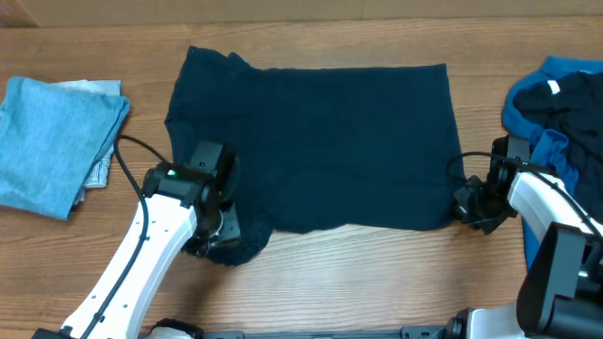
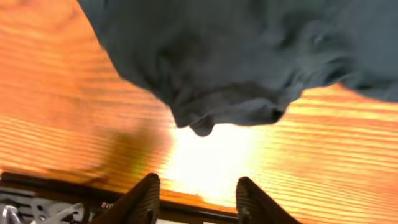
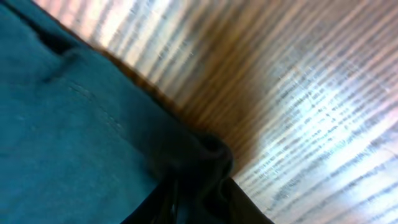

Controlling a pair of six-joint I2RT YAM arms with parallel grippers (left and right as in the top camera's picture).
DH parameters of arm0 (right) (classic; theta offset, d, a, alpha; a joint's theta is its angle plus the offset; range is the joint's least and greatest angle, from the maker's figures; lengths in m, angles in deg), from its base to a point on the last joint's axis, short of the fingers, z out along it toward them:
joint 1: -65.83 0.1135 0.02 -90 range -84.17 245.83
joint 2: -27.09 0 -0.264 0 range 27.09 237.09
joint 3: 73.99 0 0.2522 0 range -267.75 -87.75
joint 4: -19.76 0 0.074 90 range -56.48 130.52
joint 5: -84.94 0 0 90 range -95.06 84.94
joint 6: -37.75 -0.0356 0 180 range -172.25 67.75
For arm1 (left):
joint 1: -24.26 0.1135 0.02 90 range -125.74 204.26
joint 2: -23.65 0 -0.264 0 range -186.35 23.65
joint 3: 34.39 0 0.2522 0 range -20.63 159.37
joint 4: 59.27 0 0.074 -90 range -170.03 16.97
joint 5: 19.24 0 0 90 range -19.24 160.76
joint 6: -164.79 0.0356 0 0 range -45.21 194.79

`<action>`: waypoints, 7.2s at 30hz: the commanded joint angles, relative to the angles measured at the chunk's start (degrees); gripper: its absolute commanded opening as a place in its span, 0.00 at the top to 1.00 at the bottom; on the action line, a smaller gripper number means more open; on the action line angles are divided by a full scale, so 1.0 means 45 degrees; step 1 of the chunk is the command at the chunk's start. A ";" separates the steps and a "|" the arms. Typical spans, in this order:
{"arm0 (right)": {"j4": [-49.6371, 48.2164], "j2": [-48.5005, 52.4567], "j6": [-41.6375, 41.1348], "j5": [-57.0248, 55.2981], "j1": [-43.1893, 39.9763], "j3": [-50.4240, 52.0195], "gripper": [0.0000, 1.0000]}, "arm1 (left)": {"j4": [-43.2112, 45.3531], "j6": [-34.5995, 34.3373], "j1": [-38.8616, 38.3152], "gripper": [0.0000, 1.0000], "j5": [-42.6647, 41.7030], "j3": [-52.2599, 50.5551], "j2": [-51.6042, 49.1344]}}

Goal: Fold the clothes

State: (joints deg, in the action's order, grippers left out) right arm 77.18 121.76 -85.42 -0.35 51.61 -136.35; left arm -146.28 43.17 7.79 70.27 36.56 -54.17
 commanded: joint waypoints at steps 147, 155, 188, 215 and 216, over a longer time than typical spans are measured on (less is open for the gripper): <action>0.0121 0.1836 0.3696 0.0971 0.1865 -0.5168 0.96 | 0.4012 0.4425 0.2137 0.96 -0.1083 0.4017 -0.5377; -0.1292 0.1851 0.3696 0.0923 0.1865 -0.3905 0.96 | 0.4289 0.4454 0.2059 0.96 -0.0699 0.3395 -0.5377; -0.2662 0.1851 0.3701 0.0549 0.1865 -0.2691 0.92 | 0.6703 0.7082 0.0729 0.90 0.2540 0.3376 -0.7635; -0.2958 0.1846 0.4483 0.1336 0.1860 -0.3585 0.36 | 0.9248 0.7028 0.0831 0.37 0.3249 0.5829 -0.7631; -0.2749 0.1846 0.4488 0.1360 0.1865 -0.3900 0.34 | 0.9180 0.6946 0.0826 0.41 0.3245 0.5833 -0.7582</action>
State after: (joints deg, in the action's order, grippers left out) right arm 64.42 130.03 -67.41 3.54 59.96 -149.33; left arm -105.08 74.80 11.48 83.97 61.61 -87.92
